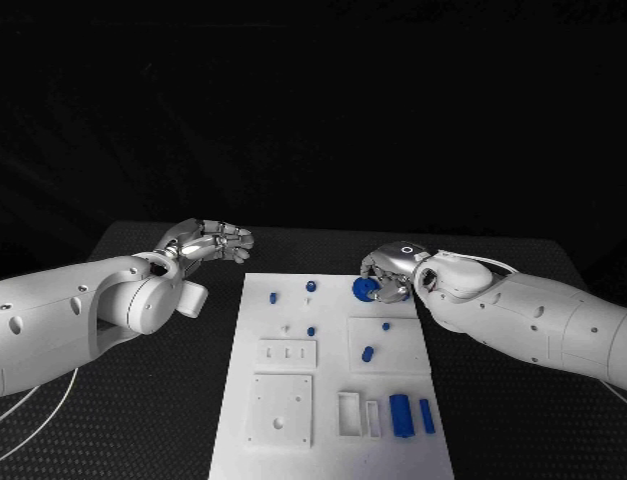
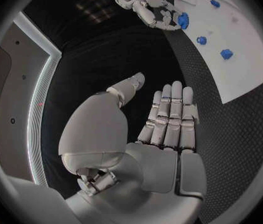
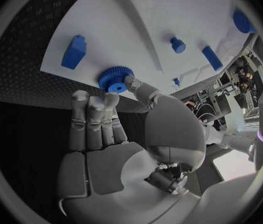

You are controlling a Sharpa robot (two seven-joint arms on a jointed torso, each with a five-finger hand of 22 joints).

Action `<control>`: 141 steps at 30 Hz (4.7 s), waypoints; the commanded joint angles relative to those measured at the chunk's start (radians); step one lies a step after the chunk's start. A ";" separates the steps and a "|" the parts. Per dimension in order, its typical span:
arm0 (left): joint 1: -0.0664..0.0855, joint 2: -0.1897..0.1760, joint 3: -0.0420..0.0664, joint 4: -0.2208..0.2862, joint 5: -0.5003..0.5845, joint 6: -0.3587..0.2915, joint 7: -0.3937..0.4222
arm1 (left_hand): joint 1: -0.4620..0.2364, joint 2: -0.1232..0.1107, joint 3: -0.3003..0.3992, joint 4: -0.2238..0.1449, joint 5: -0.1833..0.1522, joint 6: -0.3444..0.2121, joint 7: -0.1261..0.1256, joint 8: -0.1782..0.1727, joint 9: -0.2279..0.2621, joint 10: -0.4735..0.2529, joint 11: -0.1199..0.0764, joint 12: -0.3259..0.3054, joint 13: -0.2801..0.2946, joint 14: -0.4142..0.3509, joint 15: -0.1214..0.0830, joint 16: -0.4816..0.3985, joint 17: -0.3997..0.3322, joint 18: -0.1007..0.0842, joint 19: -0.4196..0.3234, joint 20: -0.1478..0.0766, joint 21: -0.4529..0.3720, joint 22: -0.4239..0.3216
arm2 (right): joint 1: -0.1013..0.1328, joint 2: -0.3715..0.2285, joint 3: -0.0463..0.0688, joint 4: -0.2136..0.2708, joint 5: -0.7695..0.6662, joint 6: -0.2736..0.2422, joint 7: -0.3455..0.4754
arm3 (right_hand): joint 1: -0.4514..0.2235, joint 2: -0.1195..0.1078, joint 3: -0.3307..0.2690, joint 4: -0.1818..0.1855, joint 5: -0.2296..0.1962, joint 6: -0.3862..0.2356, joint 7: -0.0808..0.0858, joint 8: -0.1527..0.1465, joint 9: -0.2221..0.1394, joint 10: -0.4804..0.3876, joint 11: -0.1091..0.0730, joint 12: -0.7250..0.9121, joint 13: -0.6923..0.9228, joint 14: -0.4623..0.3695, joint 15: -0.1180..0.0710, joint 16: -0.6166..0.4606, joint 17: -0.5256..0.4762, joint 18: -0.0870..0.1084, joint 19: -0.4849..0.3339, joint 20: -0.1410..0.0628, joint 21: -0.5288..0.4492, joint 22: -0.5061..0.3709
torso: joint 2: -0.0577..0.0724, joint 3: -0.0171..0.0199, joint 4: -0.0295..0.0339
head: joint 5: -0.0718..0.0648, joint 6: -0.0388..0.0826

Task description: Assemble the parts on the task board

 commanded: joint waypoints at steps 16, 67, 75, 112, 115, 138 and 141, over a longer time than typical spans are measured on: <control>0.001 -0.001 0.001 0.003 -0.007 0.010 0.002 | -0.009 0.002 0.006 0.000 -0.004 -0.009 0.002 -0.005 0.001 -0.005 0.000 -0.005 -0.001 0.000 -0.001 0.001 0.001 0.016 -0.005 0.001 0.006 0.020 | -0.027 -0.027 -0.016 0.068 -0.083 0.034 -0.052 | -0.008 0.008 0.013 0.020 0.002 0.169 -0.011 0.015 0.017 -0.074 -0.033 0.012 0.000 0.016 -0.014 0.008 0.007 0.036 0.013 -0.011 0.015 0.012 | -0.001 0.0004 -0.0008 | -0.003 0.001; 0.001 0.007 0.001 0.003 -0.007 0.004 0.001 | -0.010 0.003 0.006 0.001 -0.004 -0.009 0.002 -0.004 0.002 -0.007 0.001 -0.005 -0.001 0.001 -0.002 0.001 0.002 0.016 -0.005 0.001 0.007 0.020 | -0.047 0.127 0.017 0.169 -0.254 -0.074 -0.219 | -0.011 -0.072 0.094 0.095 -0.008 0.178 -0.019 0.017 0.040 -0.044 -0.042 -0.003 -0.009 0.041 -0.026 0.000 0.010 0.036 0.040 -0.028 0.021 0.002 | -0.001 -0.0359 0.0579 | -0.036 0.009; 0.002 0.004 0.001 0.005 -0.007 0.002 0.001 | -0.010 0.003 0.006 0.001 -0.004 -0.009 0.002 -0.005 0.002 -0.007 0.002 -0.005 -0.001 0.001 -0.002 0.001 0.002 0.016 -0.005 0.001 0.007 0.020 | -0.047 0.123 0.016 0.154 -0.263 -0.073 -0.227 | -0.010 -0.072 0.095 0.095 -0.008 0.176 -0.019 0.016 0.041 -0.045 -0.042 -0.003 -0.009 0.040 -0.025 -0.002 0.010 0.036 0.039 -0.028 0.021 0.002 | -0.002 -0.0348 0.0545 | -0.034 0.008; 0.001 0.003 0.001 0.003 -0.007 0.004 0.001 | -0.010 0.003 0.006 0.001 -0.004 -0.009 0.002 -0.005 0.003 -0.007 0.002 -0.006 -0.001 0.000 -0.002 0.001 0.002 0.016 -0.006 0.001 0.007 0.019 | -0.047 0.108 0.016 0.143 -0.243 -0.024 -0.225 | -0.009 -0.076 0.093 0.083 -0.007 0.173 -0.017 0.012 0.042 -0.047 -0.040 -0.006 -0.010 0.039 -0.023 -0.006 0.010 0.036 0.036 -0.028 0.018 0.001 | -0.002 -0.0338 0.0530 | -0.033 0.008; 0.001 0.002 0.001 0.003 -0.008 0.003 0.001 | -0.010 0.003 0.006 0.001 -0.004 -0.009 0.002 -0.005 0.003 -0.007 0.002 -0.006 -0.001 0.000 -0.002 0.001 0.002 0.016 -0.006 0.001 0.007 0.019 | -0.047 0.106 0.016 0.137 -0.236 0.012 -0.231 | -0.017 -0.076 0.081 0.076 -0.006 0.163 -0.013 0.006 0.040 -0.053 -0.037 -0.008 -0.009 0.036 -0.020 -0.009 0.010 0.036 0.031 -0.026 0.017 0.001 | -0.002 -0.0341 0.0530 | -0.033 0.008; 0.001 0.001 0.001 0.002 -0.008 0.004 0.000 | -0.010 0.003 0.007 0.001 -0.004 -0.010 0.003 -0.005 0.003 -0.007 0.002 -0.006 0.000 0.000 -0.001 0.000 0.002 0.016 -0.006 0.001 0.007 0.019 | -0.047 0.101 0.015 0.137 -0.209 0.024 -0.216 | -0.034 -0.075 0.053 0.057 -0.005 0.130 0.002 -0.017 0.034 -0.078 -0.022 -0.010 -0.005 0.020 -0.006 -0.025 0.008 0.036 0.009 -0.017 0.005 0.001 | -0.002 -0.0338 0.0537 | -0.033 0.001; 0.001 0.002 0.001 0.002 -0.008 0.004 0.000 | -0.010 0.003 0.007 0.001 -0.004 -0.010 0.003 -0.005 0.003 -0.007 0.002 -0.006 0.000 0.000 -0.001 0.000 0.002 0.016 -0.006 0.002 0.007 0.019 | -0.048 0.098 0.015 0.142 -0.209 0.029 -0.217 | -0.034 -0.075 0.052 0.057 -0.005 0.130 0.003 -0.017 0.034 -0.079 -0.021 -0.010 -0.005 0.020 -0.006 -0.025 0.008 0.036 0.009 -0.017 0.005 0.001 | -0.002 -0.0341 0.0536 | -0.034 0.002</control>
